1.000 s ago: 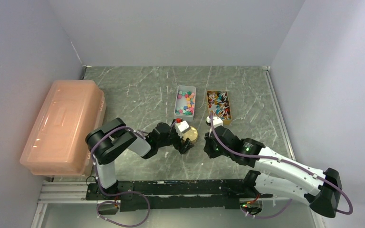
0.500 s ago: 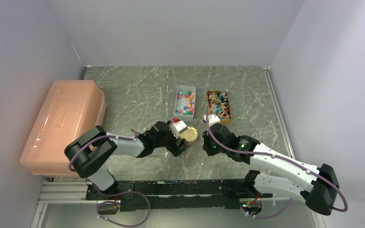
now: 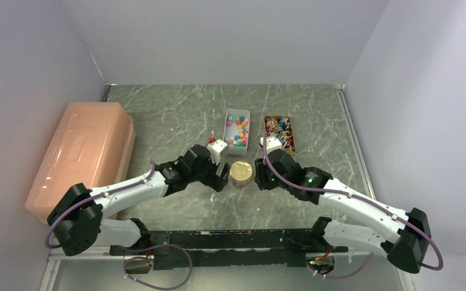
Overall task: Pack the candies
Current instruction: Reset both arms
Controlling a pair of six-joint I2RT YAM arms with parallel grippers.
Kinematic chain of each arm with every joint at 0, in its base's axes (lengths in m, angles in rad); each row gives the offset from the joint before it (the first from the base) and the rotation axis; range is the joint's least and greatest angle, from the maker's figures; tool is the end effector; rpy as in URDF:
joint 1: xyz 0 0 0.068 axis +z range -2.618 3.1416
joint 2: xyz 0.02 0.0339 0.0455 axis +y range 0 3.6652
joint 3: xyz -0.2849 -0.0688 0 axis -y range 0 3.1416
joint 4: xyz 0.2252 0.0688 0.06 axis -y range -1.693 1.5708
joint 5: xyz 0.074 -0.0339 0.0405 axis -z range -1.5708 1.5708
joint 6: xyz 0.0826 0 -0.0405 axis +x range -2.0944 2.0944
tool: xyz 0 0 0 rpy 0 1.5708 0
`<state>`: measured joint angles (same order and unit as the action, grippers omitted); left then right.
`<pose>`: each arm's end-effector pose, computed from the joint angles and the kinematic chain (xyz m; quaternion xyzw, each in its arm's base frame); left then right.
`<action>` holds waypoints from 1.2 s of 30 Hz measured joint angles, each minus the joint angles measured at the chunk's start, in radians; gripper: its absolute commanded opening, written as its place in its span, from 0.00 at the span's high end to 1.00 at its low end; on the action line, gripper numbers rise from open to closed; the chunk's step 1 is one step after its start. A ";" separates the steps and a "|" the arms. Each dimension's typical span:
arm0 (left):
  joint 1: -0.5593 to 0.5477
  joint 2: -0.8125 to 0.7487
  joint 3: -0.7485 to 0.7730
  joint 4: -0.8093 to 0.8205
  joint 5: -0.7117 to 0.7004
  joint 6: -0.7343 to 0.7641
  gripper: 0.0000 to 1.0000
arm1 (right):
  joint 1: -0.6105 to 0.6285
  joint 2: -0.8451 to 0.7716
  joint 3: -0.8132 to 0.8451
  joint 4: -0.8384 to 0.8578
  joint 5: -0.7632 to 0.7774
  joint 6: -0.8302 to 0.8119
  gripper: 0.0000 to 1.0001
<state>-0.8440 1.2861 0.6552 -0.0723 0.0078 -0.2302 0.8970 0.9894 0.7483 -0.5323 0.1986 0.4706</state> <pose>0.1834 -0.2072 0.2013 0.2757 0.8645 -0.2181 0.3593 0.1422 0.1519 0.2478 -0.1564 0.9044 0.1732 0.3572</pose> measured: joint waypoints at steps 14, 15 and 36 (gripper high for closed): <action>0.065 0.071 0.480 -0.552 -0.116 -0.105 0.03 | -0.001 0.001 0.167 -0.113 0.249 0.019 0.00; 0.066 0.070 0.496 -0.573 -0.119 -0.105 0.03 | -0.001 -0.005 0.177 -0.119 0.274 0.021 0.00; 0.069 -0.397 0.527 -0.604 -0.242 -0.078 0.03 | -0.002 -0.216 0.238 -0.163 0.467 -0.019 0.00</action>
<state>-0.7753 0.8894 1.1820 -0.6762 -0.2340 -0.3080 0.8948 0.7738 0.9867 -0.6949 0.6659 0.4511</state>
